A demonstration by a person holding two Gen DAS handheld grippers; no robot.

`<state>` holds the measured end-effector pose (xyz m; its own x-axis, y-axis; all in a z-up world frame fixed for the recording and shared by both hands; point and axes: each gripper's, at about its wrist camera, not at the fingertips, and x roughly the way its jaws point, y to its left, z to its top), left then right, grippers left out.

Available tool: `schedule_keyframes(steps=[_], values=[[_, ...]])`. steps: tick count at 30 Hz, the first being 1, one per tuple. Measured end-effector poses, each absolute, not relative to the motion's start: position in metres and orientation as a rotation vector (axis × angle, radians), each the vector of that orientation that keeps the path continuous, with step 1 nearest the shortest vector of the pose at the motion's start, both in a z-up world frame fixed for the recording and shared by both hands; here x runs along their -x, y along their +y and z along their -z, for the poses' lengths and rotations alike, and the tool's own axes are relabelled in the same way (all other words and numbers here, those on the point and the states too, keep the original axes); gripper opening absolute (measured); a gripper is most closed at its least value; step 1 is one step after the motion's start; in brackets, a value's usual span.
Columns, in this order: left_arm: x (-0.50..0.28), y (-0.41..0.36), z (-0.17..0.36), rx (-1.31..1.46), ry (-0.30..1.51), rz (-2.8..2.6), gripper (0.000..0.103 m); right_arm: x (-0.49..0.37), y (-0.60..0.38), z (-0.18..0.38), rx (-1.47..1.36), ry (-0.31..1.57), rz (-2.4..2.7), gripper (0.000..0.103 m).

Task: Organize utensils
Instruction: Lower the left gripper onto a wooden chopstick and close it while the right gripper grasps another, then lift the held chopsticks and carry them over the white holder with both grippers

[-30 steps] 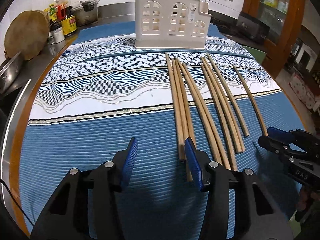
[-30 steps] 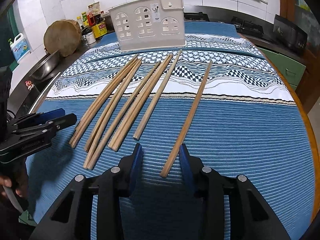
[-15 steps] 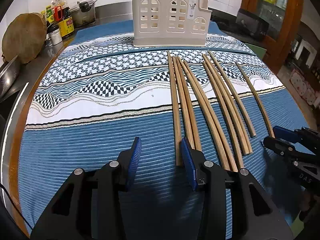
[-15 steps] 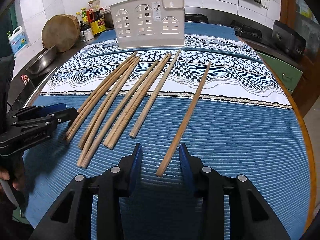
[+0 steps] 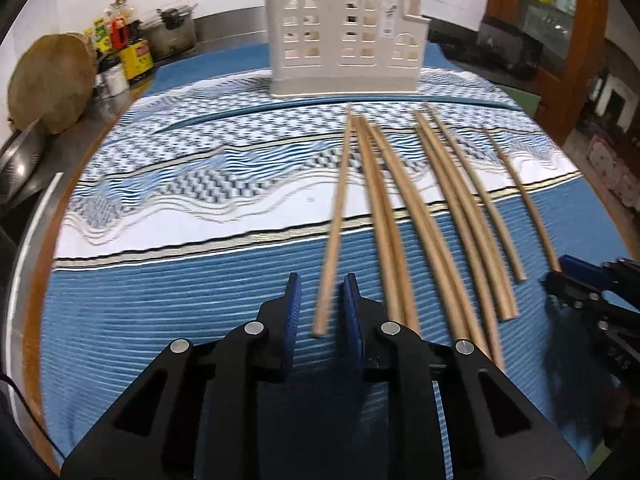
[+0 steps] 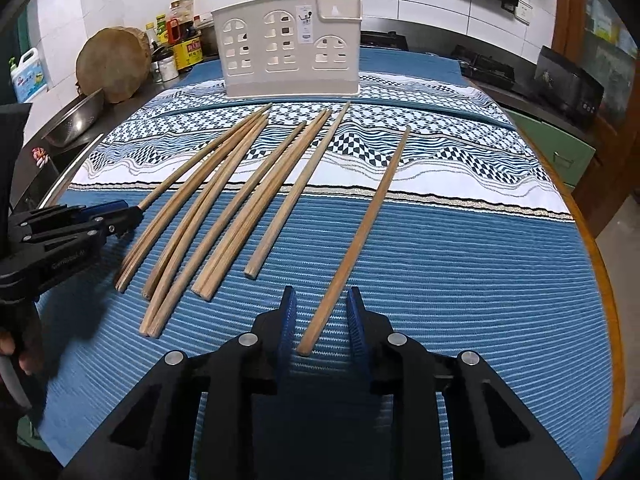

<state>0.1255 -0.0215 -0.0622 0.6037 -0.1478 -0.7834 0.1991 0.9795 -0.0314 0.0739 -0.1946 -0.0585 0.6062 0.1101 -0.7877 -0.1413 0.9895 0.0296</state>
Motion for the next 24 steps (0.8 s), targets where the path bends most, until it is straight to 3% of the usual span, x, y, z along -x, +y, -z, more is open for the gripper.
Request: schedule_keyframes(steps=[4, 7, 11, 24], values=[[-0.127, -0.024, 0.064, -0.077, 0.888, 0.204, 0.021, -0.075, -0.190, 0.060, 0.066, 0.896, -0.133, 0.026], [-0.130, -0.022, 0.063, -0.064, 0.887, 0.209, 0.015, -0.075, -0.194, 0.059, 0.073, 0.889, -0.117, 0.014], [-0.131, -0.019, 0.063, -0.053, 0.892, 0.219, 0.010, -0.071, -0.205, 0.058, 0.050, 0.882, -0.105, 0.009], [-0.128, -0.025, 0.063, -0.096, 0.885, 0.244, 0.010, -0.067, -0.214, 0.056, 0.025, 0.873, -0.112, 0.008]])
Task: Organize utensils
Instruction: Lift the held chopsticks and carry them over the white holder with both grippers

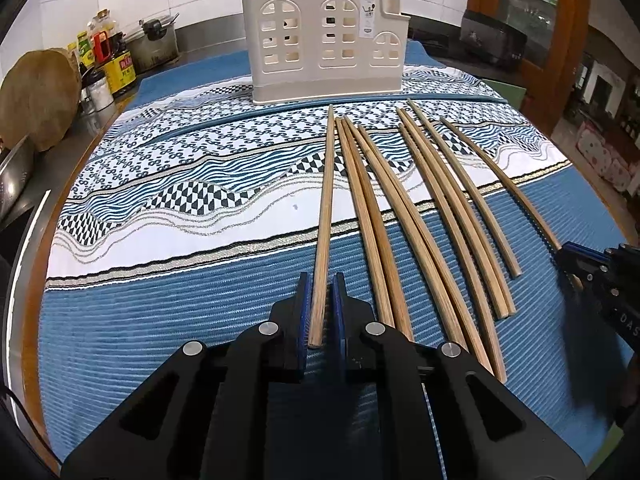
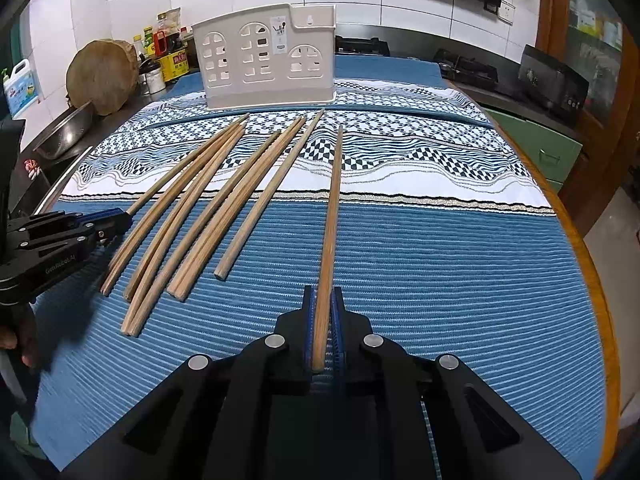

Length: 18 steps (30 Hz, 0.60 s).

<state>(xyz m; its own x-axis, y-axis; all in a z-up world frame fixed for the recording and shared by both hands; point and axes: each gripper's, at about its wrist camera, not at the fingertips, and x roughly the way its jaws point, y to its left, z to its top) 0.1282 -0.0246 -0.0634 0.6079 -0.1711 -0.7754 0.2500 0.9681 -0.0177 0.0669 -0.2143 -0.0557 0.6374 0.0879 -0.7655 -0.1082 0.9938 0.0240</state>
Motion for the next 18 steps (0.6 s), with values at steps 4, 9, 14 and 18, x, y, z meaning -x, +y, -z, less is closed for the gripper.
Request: schedule_keyframes(steps=[4, 9, 14, 18], values=[[-0.129, -0.026, 0.064, -0.106, 0.889, 0.242, 0.012, -0.067, -0.214, 0.056, 0.023, 0.874, -0.120, 0.008], [-0.132, -0.022, 0.063, -0.075, 0.902, 0.242, 0.012, -0.067, -0.212, 0.056, 0.020, 0.875, -0.127, 0.008], [-0.131, -0.020, 0.064, -0.051, 0.898, 0.246, 0.011, -0.066, -0.211, 0.055, 0.016, 0.870, -0.130, 0.008], [-0.130, -0.019, 0.063, -0.033, 0.896, 0.263, 0.006, -0.062, -0.212, 0.046, 0.021, 0.846, -0.137, 0.008]])
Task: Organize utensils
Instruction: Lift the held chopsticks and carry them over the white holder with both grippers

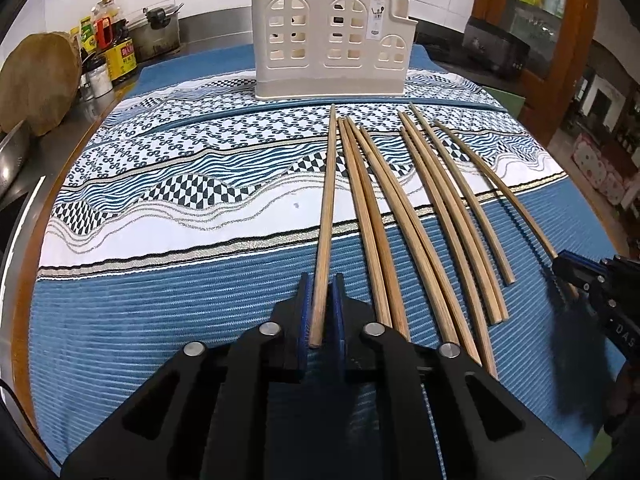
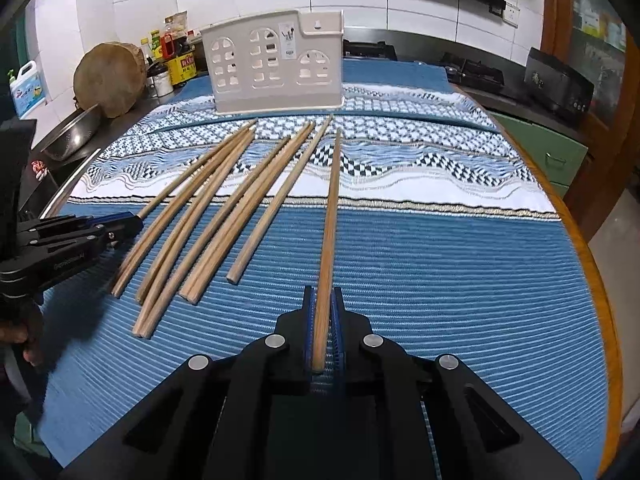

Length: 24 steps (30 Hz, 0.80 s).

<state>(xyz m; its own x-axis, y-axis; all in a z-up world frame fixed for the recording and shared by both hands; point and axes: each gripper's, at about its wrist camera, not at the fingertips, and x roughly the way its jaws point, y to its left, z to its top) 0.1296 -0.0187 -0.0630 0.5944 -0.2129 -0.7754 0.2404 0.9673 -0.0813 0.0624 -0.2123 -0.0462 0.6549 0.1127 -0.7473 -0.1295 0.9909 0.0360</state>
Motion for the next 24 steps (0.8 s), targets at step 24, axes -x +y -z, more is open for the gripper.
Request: schedule_keyframes(steps=[24], values=[[-0.128, -0.001, -0.028, 0.026, 0.700, 0.329, 0.005, -0.083, -0.232, -0.076, 0.029, 0.630, -0.281, 0.007]])
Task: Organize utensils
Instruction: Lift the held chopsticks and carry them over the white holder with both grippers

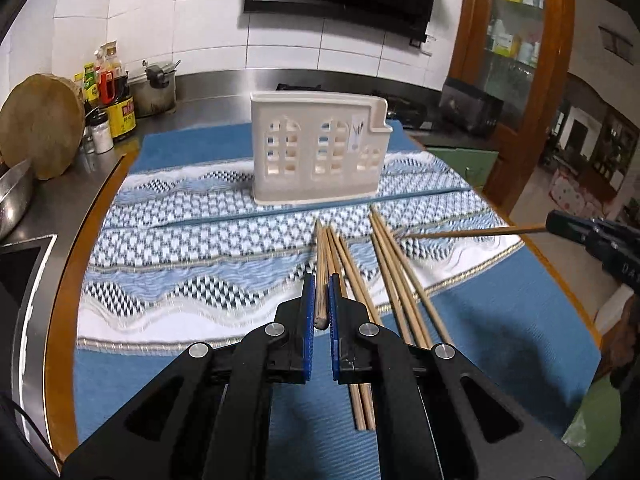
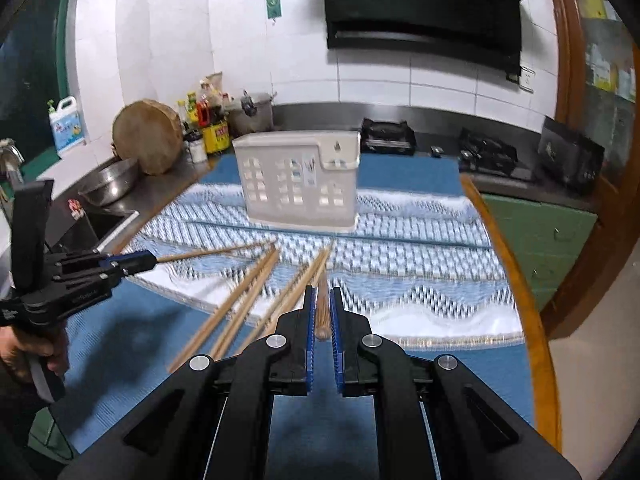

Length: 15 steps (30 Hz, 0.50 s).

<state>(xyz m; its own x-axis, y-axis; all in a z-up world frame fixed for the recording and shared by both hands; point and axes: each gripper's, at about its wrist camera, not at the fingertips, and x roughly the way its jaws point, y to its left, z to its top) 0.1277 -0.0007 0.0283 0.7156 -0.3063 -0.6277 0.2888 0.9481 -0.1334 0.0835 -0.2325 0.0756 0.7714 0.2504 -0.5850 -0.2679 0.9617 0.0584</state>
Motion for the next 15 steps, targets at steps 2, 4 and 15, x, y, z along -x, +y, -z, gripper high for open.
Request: schedule_keyframes(steps=[2, 4, 15], values=[[-0.137, 0.001, -0.038, 0.032, 0.696, 0.337, 0.005, -0.093, -0.234, -0.087, 0.035, 0.628, -0.298, 0.007], [-0.145, 0.001, -0.045, 0.030, 0.695, 0.341, 0.005, -0.108, -0.235, -0.101, 0.043, 0.625, -0.314, 0.007], [-0.193, -0.003, -0.106, -0.002, 0.657, 0.385, 0.005, -0.174, -0.227, -0.173, 0.109, 0.569, -0.325, 0.007]])
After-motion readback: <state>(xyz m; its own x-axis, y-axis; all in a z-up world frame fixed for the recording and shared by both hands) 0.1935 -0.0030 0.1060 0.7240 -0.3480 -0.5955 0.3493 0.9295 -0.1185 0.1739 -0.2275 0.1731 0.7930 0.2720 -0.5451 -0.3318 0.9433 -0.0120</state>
